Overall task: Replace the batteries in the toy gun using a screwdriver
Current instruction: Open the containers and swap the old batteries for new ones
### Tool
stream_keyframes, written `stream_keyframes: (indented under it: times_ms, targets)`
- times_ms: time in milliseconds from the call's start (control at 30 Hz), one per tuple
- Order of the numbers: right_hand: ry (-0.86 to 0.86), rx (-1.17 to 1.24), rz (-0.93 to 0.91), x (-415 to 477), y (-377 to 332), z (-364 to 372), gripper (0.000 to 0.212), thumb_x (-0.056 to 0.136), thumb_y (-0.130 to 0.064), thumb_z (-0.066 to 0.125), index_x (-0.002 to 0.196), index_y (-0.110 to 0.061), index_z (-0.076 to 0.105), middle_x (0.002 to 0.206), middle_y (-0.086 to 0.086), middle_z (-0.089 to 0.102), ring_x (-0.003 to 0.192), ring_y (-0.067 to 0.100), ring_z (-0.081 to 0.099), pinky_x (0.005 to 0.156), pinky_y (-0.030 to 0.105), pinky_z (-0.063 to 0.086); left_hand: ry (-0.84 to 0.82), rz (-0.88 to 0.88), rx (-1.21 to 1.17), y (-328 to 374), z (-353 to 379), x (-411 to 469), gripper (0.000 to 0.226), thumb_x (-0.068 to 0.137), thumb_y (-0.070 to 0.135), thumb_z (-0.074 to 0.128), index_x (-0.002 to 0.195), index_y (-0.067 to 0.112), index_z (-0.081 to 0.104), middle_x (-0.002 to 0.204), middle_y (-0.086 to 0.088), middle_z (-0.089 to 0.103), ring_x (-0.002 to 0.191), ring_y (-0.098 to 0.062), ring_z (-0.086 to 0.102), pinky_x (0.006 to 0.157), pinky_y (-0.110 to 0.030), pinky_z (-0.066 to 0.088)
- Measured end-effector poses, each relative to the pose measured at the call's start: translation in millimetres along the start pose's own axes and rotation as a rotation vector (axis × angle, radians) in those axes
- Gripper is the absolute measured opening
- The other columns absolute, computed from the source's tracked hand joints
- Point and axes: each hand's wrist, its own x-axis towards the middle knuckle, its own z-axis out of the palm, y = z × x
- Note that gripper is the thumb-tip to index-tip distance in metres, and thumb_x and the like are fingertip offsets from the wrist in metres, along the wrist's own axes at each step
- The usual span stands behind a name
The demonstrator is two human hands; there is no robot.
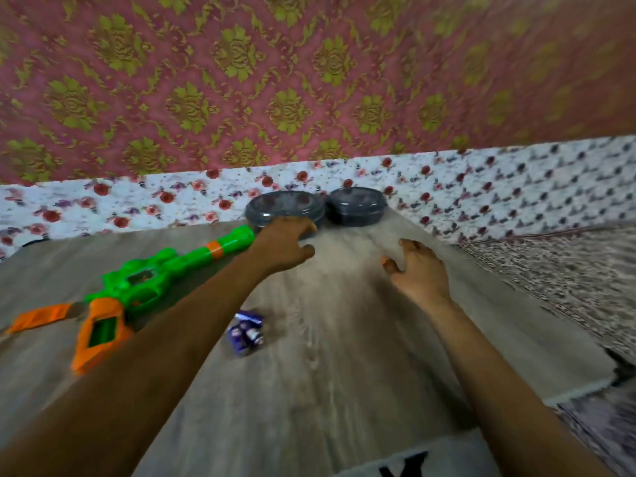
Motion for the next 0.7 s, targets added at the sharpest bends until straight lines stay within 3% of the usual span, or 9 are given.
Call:
stream_keyframes:
  times_ms: [100,267,367,533,700]
  targets:
    - [-0.072,-0.019,0.034,18.8,20.2,6.7,0.058,0.094,-0.044,0.042,0.14,-0.009,0.033,0.143,0.014,0.04,0.131,0.029,0.038,0.108,0.041,0.032,-0.093,0.029,0.017,20.1,28.2,55.2,0.058,0.091,0.029,0.057,0.142,0.013,0.037,0.148,-0.009,0.039,0.133,-0.026,0.039,0.107,-0.034,0.033]
    - [-0.176,-0.01,0.064,32.4,41.4,25.8,0.058,0.095,-0.044,0.039,0.142,-0.011,0.031,0.146,0.013,0.036,0.133,0.03,0.034,0.111,0.04,0.027,-0.127,0.018,0.033,29.2,62.6,140.9,0.072,0.089,0.028,0.059,0.148,0.012,0.022,0.151,-0.014,0.033,0.131,-0.031,0.04,0.103,-0.036,0.037]
    - [-0.178,-0.034,0.056,35.9,47.2,34.4,0.056,0.094,-0.043,0.04,0.141,-0.013,0.033,0.147,0.01,0.034,0.135,0.029,0.031,0.112,0.039,0.023,-0.128,-0.009,0.057,24.7,81.9,182.1,0.078,0.088,0.029,0.059,0.15,0.012,0.015,0.155,-0.013,0.023,0.137,-0.032,0.032,0.11,-0.039,0.033]
    - [-0.166,-0.019,0.071,45.2,47.7,38.9,0.057,0.093,-0.044,0.04,0.139,-0.011,0.035,0.148,0.01,0.032,0.136,0.028,0.029,0.113,0.039,0.022,-0.153,-0.057,0.112,13.1,109.6,221.9,0.08,0.087,0.03,0.059,0.151,0.016,0.013,0.155,-0.014,0.021,0.14,-0.034,0.027,0.112,-0.046,0.03]
    - [-0.189,-0.009,0.086,46.8,51.0,39.9,0.059,0.092,-0.046,0.041,0.137,-0.008,0.037,0.145,0.011,0.036,0.134,0.028,0.033,0.113,0.04,0.024,-0.064,-0.03,0.117,27.6,116.6,203.7,0.069,0.085,0.028,0.058,0.145,0.015,0.028,0.147,-0.014,0.036,0.132,-0.034,0.037,0.108,-0.047,0.035]
